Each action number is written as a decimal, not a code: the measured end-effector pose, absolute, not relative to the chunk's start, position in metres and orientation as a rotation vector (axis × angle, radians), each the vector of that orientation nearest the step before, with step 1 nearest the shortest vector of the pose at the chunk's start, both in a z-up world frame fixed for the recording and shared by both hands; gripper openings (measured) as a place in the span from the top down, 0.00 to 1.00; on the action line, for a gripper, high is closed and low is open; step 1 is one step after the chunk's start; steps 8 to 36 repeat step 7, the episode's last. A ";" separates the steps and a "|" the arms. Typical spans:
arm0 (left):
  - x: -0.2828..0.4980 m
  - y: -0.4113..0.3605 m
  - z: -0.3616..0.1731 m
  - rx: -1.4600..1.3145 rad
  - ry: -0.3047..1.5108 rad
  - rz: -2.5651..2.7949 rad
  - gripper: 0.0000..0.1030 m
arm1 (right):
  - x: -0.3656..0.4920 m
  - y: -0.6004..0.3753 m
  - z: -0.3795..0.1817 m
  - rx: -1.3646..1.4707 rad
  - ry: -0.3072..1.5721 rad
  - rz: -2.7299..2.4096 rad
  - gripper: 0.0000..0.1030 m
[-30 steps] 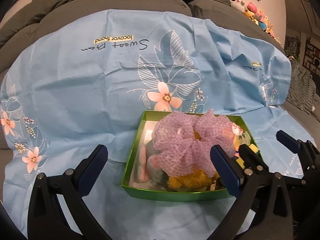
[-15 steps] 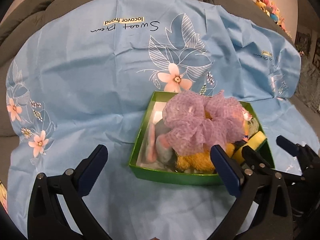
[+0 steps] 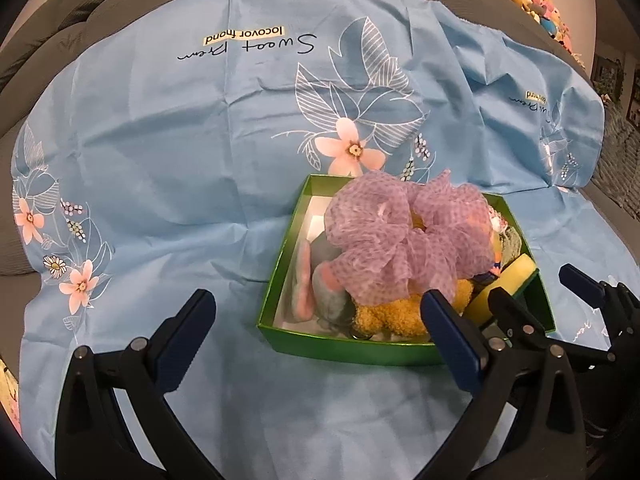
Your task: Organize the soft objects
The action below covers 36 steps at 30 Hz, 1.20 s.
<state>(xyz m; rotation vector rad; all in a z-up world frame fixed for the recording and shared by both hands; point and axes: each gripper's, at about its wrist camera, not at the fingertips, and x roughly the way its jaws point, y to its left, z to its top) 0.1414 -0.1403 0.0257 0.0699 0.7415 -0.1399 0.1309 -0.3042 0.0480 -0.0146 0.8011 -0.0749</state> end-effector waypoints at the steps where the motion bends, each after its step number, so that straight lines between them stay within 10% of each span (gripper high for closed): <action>1: 0.142 -0.141 0.025 0.066 0.743 -0.143 0.01 | 0.131 -0.304 0.048 -0.014 0.801 -0.075 0.14; 36: 0.144 -0.144 0.026 0.050 0.748 -0.159 0.01 | 0.131 -0.308 0.049 -0.009 0.798 -0.088 0.14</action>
